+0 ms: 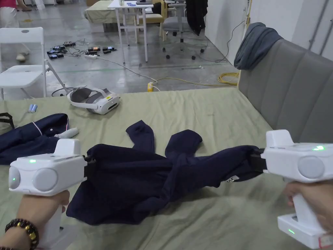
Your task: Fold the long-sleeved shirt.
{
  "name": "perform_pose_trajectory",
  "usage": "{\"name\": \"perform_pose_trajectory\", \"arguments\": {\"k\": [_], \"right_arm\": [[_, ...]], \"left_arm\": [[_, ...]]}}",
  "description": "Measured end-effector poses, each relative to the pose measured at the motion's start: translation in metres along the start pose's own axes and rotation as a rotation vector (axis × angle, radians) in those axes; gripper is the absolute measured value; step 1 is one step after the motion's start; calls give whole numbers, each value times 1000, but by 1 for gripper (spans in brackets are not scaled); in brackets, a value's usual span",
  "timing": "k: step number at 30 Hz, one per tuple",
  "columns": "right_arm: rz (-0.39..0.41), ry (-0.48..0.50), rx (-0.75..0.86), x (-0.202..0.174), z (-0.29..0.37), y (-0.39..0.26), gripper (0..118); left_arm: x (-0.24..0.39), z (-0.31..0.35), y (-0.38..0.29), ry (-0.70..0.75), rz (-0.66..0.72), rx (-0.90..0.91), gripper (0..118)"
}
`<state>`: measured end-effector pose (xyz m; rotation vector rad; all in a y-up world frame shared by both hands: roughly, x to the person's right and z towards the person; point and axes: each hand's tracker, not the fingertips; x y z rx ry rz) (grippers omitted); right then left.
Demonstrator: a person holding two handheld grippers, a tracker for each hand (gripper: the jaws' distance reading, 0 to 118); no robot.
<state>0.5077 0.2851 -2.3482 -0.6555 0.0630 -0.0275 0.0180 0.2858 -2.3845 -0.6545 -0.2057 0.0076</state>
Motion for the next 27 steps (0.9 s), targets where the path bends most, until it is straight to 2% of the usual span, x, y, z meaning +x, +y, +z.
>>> {"name": "perform_pose_trajectory", "arguments": {"k": [2,5,8,11,13,14,15,16,17,18,20,21,22,23,24,27], "right_arm": [[66,15,-59,-3,26,-36,6],[109,45,-206,-1,39,-90,6],[195,69,-423,-7,23,-139,6],[251,73,-545,-18,6,-167,6],[225,86,-543,-18,-1,-174,6],[220,81,-544,-19,1,-173,11],[221,70,-532,-18,2,-173,38],[215,39,-480,-16,9,-168,73],[216,31,-445,-13,15,-161,104],[205,30,-408,-10,21,-155,118],[135,65,-311,-5,43,-136,114],[95,72,-304,-2,44,-129,106],[59,75,-303,1,45,-121,88],[42,72,-289,0,49,-113,53],[49,68,-273,-1,47,-108,0],[61,36,-256,-13,33,-100,0]], "left_arm": [[7,23,-35,11,-20,-34,11],[16,37,-97,12,-14,-162,11],[22,19,-155,10,-33,-390,11],[15,-7,-193,-6,8,-474,11],[16,-9,-199,4,0,-444,13],[13,-7,-194,11,-1,-426,23],[10,-5,-188,5,-1,-418,52],[5,-3,-180,-16,-3,-409,84],[8,5,-172,-11,-17,-395,108],[5,11,-164,6,-38,-355,106],[-6,25,-144,25,-43,-246,98],[0,35,-134,43,-28,-226,95],[0,42,-125,74,1,-196,84],[-4,48,-118,89,22,-158,55],[-6,51,-114,83,33,-133,7],[-4,52,-107,110,21,-125,4]]}}
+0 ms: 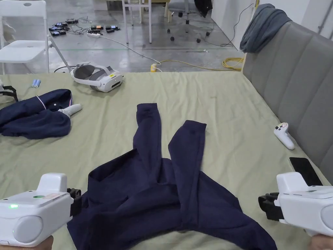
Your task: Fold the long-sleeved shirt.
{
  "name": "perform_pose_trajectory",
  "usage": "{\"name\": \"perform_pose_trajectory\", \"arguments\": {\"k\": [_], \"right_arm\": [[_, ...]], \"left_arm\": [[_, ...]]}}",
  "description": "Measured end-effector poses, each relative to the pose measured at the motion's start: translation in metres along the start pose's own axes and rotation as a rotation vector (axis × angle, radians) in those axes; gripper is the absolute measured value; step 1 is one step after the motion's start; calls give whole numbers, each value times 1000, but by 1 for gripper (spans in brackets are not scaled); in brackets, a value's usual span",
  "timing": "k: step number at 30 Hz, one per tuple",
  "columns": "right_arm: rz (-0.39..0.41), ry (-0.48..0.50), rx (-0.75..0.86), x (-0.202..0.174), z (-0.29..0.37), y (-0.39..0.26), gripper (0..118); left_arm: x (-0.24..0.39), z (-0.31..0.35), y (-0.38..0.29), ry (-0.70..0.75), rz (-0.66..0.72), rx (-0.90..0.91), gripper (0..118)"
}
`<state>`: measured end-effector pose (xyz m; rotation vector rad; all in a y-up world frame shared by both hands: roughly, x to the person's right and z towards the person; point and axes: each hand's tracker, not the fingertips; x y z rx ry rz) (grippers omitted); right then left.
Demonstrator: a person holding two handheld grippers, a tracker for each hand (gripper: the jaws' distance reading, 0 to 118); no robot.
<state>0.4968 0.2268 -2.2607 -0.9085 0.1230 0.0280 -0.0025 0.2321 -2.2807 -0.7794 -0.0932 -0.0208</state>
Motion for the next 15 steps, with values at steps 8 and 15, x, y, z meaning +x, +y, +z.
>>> {"name": "perform_pose_trajectory", "arguments": {"k": [8,15], "right_arm": [[96,40,43,-48,-81,132,0],[53,-12,-88,-88,-235,241,100]], "left_arm": [[-12,-38,-3,-59,28,-20,4],[-19,-54,0,-94,91,-27,4]]}}
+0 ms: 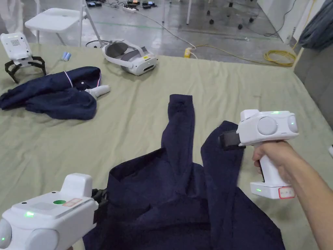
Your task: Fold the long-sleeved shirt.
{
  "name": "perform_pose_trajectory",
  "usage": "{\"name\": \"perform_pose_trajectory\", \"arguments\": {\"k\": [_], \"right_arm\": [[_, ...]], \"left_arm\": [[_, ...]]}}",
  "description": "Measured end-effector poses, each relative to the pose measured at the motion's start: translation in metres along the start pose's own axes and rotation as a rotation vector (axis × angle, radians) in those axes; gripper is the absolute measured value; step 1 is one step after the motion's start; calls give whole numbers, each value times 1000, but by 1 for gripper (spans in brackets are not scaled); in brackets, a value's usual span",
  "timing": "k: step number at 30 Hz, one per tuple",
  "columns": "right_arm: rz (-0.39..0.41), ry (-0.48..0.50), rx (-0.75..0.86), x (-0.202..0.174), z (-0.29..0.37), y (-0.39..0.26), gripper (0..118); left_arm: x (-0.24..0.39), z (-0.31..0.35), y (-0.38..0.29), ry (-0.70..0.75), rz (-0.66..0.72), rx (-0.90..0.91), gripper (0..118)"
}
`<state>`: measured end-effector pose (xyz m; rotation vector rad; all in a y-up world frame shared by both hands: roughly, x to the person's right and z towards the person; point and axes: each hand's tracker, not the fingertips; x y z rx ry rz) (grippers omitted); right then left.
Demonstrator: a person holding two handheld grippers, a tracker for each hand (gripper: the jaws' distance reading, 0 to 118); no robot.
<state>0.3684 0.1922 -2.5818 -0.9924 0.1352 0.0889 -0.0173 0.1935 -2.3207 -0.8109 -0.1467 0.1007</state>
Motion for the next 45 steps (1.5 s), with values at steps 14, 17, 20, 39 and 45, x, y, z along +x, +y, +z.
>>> {"name": "perform_pose_trajectory", "arguments": {"k": [14,17,20,39,45], "right_arm": [[-92,26,-69,4,-19,-15,0],[-50,114,95,34,51,-42,0],[-46,117,220,63,148,-104,0],[-156,-112,-4,104,188,-285,113],[33,-46,152,84,219,-219,0]], "left_arm": [[11,0,-8,-21,-1,-14,4],[16,6,-9,-31,-5,-6,4],[21,11,-11,-26,-17,4,4],[40,51,-24,-29,-11,28,4],[39,51,-24,-26,2,27,4]]}}
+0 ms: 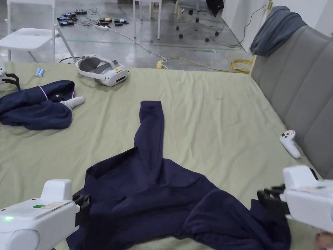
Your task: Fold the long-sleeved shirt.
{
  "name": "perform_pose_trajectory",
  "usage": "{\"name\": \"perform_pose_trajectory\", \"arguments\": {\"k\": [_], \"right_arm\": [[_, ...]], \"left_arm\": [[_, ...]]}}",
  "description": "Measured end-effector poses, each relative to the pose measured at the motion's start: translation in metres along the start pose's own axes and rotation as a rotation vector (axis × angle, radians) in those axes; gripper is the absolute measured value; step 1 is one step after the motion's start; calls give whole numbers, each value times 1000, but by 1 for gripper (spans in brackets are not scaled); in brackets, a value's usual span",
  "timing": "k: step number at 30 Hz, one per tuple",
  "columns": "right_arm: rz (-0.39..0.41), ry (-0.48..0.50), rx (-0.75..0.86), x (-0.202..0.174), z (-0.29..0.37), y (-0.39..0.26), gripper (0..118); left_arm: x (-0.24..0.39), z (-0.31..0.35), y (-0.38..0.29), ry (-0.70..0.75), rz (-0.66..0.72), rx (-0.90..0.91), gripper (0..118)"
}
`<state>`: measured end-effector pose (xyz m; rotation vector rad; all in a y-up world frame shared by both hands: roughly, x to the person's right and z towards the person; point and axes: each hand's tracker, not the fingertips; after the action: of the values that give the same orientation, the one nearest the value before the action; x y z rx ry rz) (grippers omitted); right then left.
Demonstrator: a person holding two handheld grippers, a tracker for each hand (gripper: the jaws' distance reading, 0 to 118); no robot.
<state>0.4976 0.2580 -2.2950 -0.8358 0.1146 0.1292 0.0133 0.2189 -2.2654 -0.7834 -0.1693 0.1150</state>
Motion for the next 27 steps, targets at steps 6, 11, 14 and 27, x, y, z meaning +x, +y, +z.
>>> {"name": "perform_pose_trajectory", "arguments": {"k": [6,11,14,27], "right_arm": [[110,137,25,-40,-61,79,0],[86,245,-132,-51,-143,98,56],[151,197,-224,-75,-173,89,81],[211,209,-361,-103,-228,71,6]], "left_arm": [[-5,6,-6,-7,31,2,4],[-10,3,-8,-1,49,-1,4],[-15,0,-9,-2,67,-5,4],[-38,-42,-16,46,14,-66,101]]}}
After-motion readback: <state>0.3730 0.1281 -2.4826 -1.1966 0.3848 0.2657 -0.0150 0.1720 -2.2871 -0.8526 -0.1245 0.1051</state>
